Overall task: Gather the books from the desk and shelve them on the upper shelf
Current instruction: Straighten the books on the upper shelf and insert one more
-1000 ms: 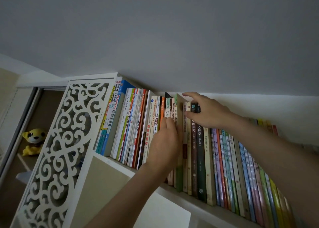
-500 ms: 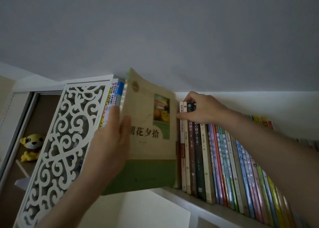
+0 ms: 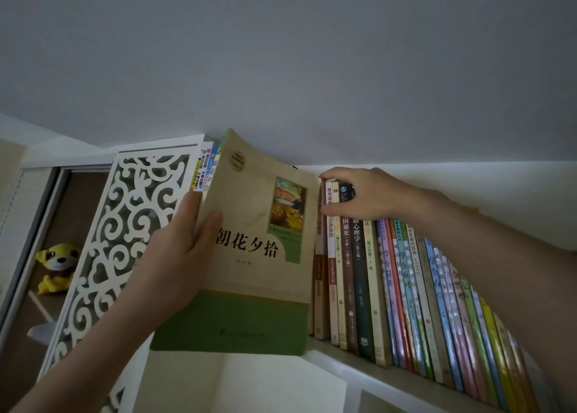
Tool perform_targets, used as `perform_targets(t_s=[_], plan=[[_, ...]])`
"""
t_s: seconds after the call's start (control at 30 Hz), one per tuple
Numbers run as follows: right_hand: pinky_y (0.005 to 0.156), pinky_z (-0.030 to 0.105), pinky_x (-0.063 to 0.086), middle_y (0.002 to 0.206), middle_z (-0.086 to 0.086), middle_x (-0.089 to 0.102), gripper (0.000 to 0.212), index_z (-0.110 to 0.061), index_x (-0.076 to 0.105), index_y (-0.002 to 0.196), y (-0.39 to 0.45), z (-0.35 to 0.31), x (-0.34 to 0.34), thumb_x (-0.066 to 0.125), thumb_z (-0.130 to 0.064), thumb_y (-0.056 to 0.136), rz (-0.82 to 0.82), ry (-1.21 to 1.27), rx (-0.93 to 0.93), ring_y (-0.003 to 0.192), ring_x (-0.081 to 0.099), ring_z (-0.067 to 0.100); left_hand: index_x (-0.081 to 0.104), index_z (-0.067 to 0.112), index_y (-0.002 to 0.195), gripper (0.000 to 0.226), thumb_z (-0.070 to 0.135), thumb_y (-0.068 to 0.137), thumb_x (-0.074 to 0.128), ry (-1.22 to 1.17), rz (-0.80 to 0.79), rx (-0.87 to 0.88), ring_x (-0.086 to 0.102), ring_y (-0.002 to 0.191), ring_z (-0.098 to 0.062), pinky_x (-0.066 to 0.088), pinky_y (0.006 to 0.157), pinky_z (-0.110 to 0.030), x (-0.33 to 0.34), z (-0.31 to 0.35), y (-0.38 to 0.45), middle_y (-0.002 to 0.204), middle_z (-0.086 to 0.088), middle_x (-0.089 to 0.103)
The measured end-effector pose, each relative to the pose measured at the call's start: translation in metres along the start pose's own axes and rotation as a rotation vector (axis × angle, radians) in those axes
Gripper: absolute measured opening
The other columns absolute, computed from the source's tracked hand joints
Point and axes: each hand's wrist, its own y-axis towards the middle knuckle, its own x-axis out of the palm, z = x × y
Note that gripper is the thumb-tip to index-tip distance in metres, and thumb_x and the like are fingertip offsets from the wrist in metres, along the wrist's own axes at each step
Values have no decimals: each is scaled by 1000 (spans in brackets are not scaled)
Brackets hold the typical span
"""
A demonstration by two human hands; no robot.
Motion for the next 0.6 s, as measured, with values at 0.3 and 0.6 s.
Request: perform_targets(t_s=[0.3,0.6], plan=[[60,21,51,119,-4,67,44,-35,47,118,-8,8,-7,71,-44,82,40,91,-17,73,66,3,41,20,104,19,37,99,34,194,7,80,62,57,-13,47,37,-18,-6,11,13,77,1,62],[73,36,60,106,-3,70,47,-34,50,115,-8,7,-2,72,-50,78,101,77,-17,79,69,13,33,25,105,13,37,101,29,366,-56,167,58,63,-10,47,46,-23,21,31,38,80,2,57]])
